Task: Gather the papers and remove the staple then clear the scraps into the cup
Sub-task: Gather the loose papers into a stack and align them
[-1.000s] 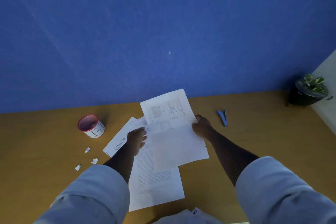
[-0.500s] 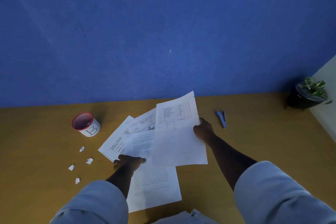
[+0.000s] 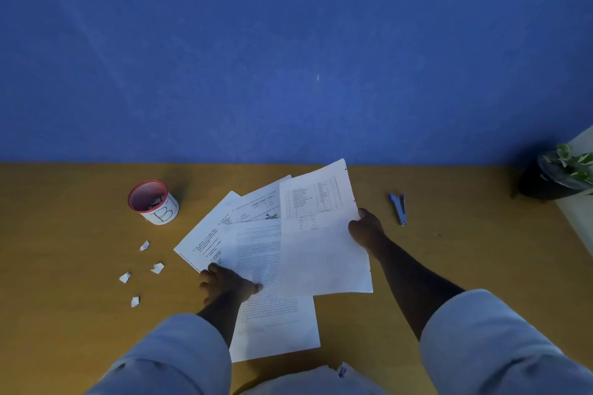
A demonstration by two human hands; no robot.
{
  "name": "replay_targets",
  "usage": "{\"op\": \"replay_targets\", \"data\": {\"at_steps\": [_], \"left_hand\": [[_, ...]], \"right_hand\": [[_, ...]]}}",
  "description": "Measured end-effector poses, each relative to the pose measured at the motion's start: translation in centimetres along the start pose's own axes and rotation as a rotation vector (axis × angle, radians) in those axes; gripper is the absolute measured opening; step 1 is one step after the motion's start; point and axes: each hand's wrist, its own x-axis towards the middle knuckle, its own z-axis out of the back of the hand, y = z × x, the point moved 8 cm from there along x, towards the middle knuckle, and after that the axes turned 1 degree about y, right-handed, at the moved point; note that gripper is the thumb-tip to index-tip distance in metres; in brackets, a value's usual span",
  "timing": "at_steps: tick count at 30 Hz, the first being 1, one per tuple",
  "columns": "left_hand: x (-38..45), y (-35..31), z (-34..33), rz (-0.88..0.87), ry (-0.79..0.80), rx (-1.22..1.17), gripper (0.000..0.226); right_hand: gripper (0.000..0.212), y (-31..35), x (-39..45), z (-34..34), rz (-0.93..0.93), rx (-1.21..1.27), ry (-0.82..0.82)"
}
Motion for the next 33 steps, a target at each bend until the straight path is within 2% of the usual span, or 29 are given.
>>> {"op": "replay_targets", "data": {"at_steps": [6,13,16,18,21,26,27,29,33], "left_hand": [[0.2,0.3,-0.3,0.065,0.044,-0.092,0.125],[0.6,0.5,0.0,0.094,0.016,0.126,0.13],[1.0,0.4,-0.1,0.071,0.027,0.052,0.127],[1.3,0.0,-0.7,0.033,0.091,-0.135,0.122],[1.5,-0.5,-1.3,0.006,0.185,-0.406,0.098],[0.9,-1.6,1.0,-0.158,-0.007,-0.318,0.043],[0.8,-1.8,1.2,-0.152,0.003,-0.345,0.038],[0.9,-2.2,1.4,-0.153,0.034,-0.403,0.041],[0.7,-4.4,1.8,-0.279,0.129,-0.472,0.029]], "right_hand": [[0.044,-0.4,0.2,-0.2,-0.019,-0.065,-0.049],[0.039,-0.9,0.5,-0.6,-0.044,-0.055,-0.017],[0.039,-0.9,0.6,-0.6,-0.053,-0.063,0.002],[0.041,-0.7,0.6,-0.5,-0.055,-0.039,-0.001],[0.043,-0.7,0.8,-0.1,-0.07,0.006,-0.013],[0.042,-0.7,1.2,0.2,-0.084,0.095,-0.017],[0.041,-0.8,1.2,0.3,-0.086,0.104,-0.018],[0.041,-0.9,1.3,0.5,-0.096,0.124,-0.014],[0.034,-0.8,1.2,0.2,-0.143,0.173,0.031]]}}
